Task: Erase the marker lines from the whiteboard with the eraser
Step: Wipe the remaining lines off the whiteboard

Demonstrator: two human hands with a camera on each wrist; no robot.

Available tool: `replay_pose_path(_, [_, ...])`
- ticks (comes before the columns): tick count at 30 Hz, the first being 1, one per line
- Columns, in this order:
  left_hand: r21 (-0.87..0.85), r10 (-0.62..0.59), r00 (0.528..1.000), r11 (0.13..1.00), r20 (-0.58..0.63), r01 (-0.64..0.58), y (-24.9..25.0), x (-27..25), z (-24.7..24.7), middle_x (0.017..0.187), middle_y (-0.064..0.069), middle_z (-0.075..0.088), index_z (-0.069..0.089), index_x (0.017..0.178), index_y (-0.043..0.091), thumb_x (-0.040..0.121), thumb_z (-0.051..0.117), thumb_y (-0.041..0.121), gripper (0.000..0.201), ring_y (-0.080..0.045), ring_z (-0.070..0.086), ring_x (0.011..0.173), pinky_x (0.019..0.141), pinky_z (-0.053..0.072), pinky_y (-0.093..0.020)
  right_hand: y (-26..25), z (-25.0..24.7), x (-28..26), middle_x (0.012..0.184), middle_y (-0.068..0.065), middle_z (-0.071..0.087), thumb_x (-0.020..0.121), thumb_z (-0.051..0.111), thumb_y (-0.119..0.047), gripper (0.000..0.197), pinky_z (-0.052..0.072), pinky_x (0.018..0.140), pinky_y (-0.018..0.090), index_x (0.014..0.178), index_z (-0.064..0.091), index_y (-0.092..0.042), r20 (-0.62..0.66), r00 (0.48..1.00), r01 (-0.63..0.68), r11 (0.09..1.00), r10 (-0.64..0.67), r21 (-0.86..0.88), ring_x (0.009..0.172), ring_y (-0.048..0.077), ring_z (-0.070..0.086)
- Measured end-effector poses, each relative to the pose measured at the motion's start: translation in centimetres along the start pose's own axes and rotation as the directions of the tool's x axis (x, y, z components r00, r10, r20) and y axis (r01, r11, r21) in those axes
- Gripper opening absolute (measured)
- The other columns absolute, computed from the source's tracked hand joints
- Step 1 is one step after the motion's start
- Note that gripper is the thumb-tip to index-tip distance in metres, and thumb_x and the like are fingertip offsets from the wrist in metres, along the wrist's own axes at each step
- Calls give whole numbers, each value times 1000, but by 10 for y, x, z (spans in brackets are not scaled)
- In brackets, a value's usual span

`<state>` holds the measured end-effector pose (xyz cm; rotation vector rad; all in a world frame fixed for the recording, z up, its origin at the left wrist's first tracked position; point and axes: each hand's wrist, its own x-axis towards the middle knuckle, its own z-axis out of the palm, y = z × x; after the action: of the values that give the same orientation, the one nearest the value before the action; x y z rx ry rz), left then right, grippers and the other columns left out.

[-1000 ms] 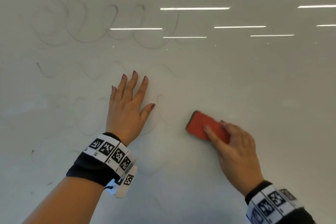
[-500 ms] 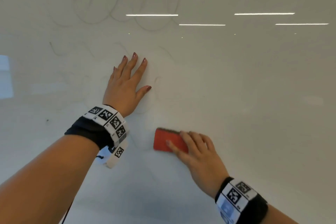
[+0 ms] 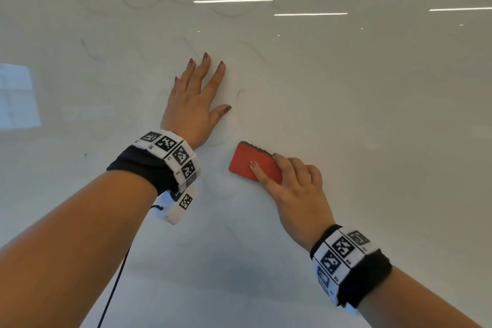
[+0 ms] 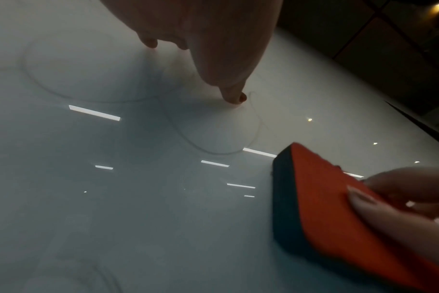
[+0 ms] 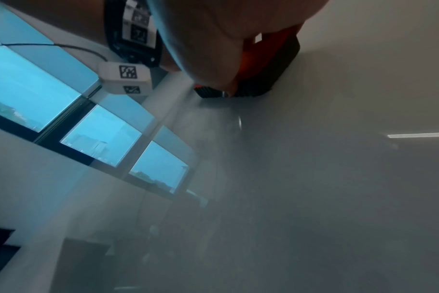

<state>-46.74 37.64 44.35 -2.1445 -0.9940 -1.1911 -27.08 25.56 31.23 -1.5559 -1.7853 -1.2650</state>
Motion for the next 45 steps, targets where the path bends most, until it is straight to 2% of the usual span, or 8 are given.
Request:
replay_pose_path(8, [33,13,995,999,-102,-10,-7,-27,6,158,-2,4,9,150,28,95,36,50,65,-26,0,145,116,7,-48,-37,31,-36,130,12,41,75,32,-13,67,29,91,44,140,41,-27,150,971,184,982,-186,32,111,33,42])
replay_pose_path(17, [-12,-86,996,996,-37,85,-24,-56,26,158,-1,0,7,150,31,95,36,49,65,-24,-5,145,117,3,-47,-25,42,-77,128,9,52,76,44,-12,60,28,97,43,134,50,-29,257,890,387,922,-377,12,112,30,44])
replay_pose_path(24, [-35,-91,995,995,-47,89,-23,-56,28,158,-1,1,9,150,30,95,37,48,64,-25,-3,145,117,3,-48,-6,33,-66,133,12,46,76,46,-7,64,32,95,46,136,50,-30,68,987,149,989,-148,-11,116,33,44])
replay_pose_path(29, [-44,-80,995,996,-66,77,-24,-57,31,158,-2,3,10,149,29,96,37,47,63,-26,-2,145,116,2,-49,-41,37,-41,133,13,41,75,39,-9,65,31,92,46,137,48,-28,60,992,110,994,-111,20,114,34,41])
replay_pose_path(38, [-51,-72,995,996,-70,68,-25,-57,33,158,-3,2,10,150,27,96,37,47,63,-26,-3,145,116,2,-48,-59,62,-107,125,7,51,81,44,-16,53,28,96,42,131,51,-30,330,841,440,897,-428,44,108,29,52])
replay_pose_path(41, [-52,-69,995,997,-79,65,-25,-57,35,158,-4,3,11,150,26,96,37,47,63,-27,-2,145,116,2,-48,-46,57,-100,125,7,50,79,42,-14,56,30,93,42,132,51,-32,225,913,342,939,-342,38,108,29,49])
replay_pose_path(43, [-56,-63,994,997,-90,58,-27,-57,36,158,-4,5,12,150,26,96,38,47,63,-27,-1,145,116,3,-48,-39,48,-72,128,8,47,76,46,-12,62,32,91,43,134,52,-32,69,985,155,987,-157,27,109,31,47])
replay_pose_path(45, [-62,-55,993,997,-104,48,-28,-56,36,158,-4,7,14,149,26,95,38,48,63,-27,2,145,116,4,-48,-39,39,-37,132,10,46,74,51,-7,65,33,90,44,134,52,-31,-63,998,9,1000,-7,29,111,33,47])
